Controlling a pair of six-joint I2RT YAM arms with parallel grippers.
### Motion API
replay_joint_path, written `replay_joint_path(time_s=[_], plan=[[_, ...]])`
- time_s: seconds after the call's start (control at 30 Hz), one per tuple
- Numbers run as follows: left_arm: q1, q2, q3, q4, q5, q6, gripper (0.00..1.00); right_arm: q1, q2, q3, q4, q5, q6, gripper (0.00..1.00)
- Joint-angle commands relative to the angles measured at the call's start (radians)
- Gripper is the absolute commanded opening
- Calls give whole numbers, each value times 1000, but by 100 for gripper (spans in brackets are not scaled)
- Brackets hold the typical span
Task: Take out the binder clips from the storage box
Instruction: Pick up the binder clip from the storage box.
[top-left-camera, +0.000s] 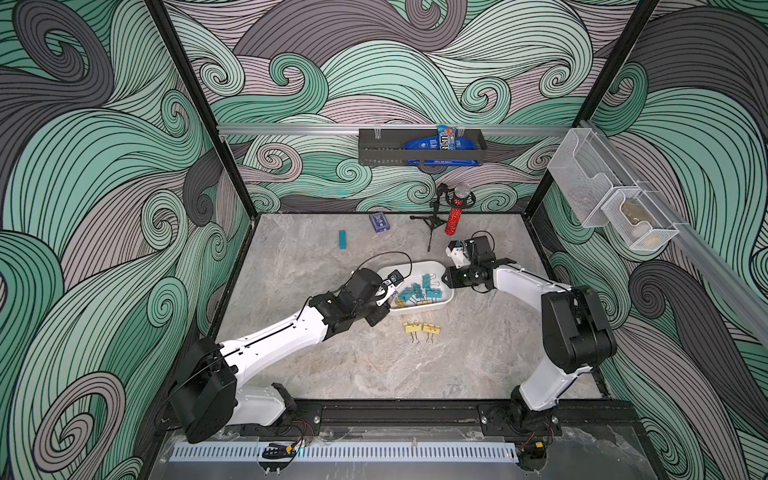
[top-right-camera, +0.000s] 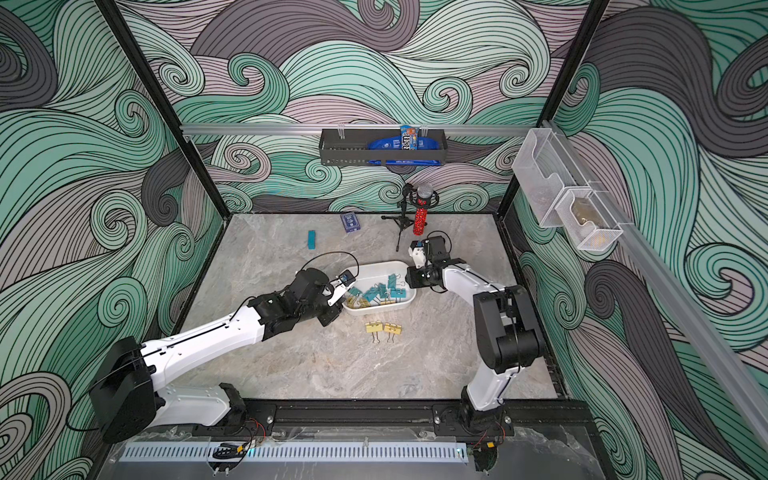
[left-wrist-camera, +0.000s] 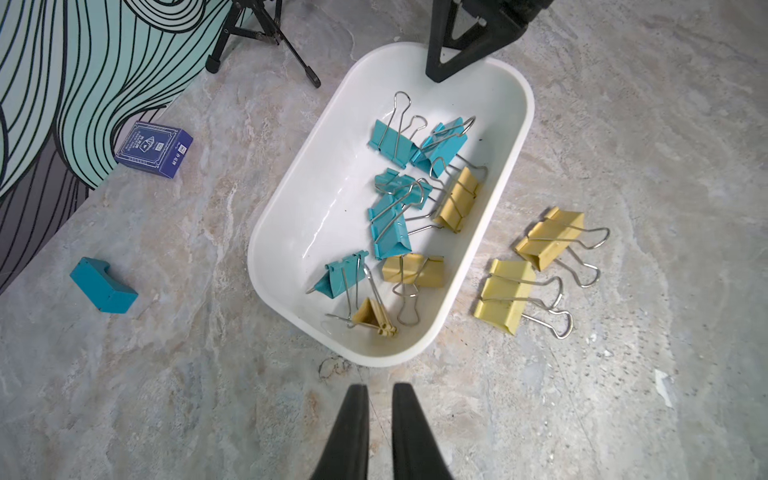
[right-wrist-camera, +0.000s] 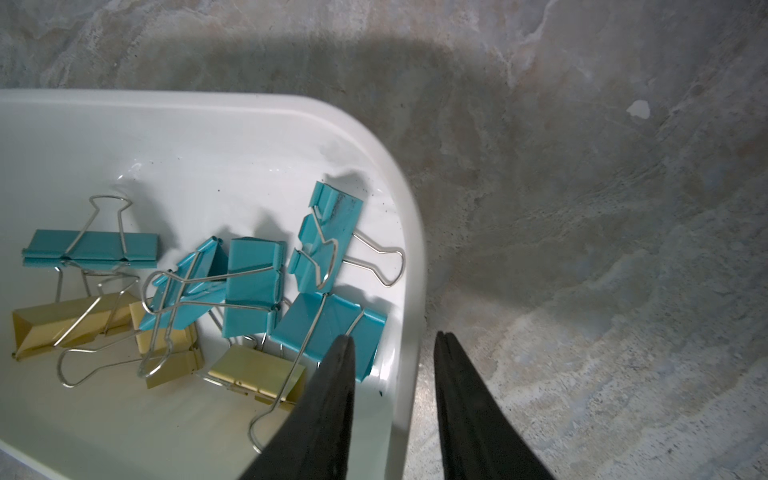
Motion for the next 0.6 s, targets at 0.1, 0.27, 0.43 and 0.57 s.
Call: replay_joint_path(time_s=[0.1,0.27,0.43,0.57], plan=[[-6,76,28,73,19,-39,30,4,15,-6,-8,-14,-13,35],[-13,231,147,9,53,-52,32,3,16,-8,-8,-16,-12,35],[-41,315,206,38,52,5,34,4,14,-8,-8,-15,-13,35],[-53,353,244,57,62,49,36,5,19,-7,-8,-15,-13,35]])
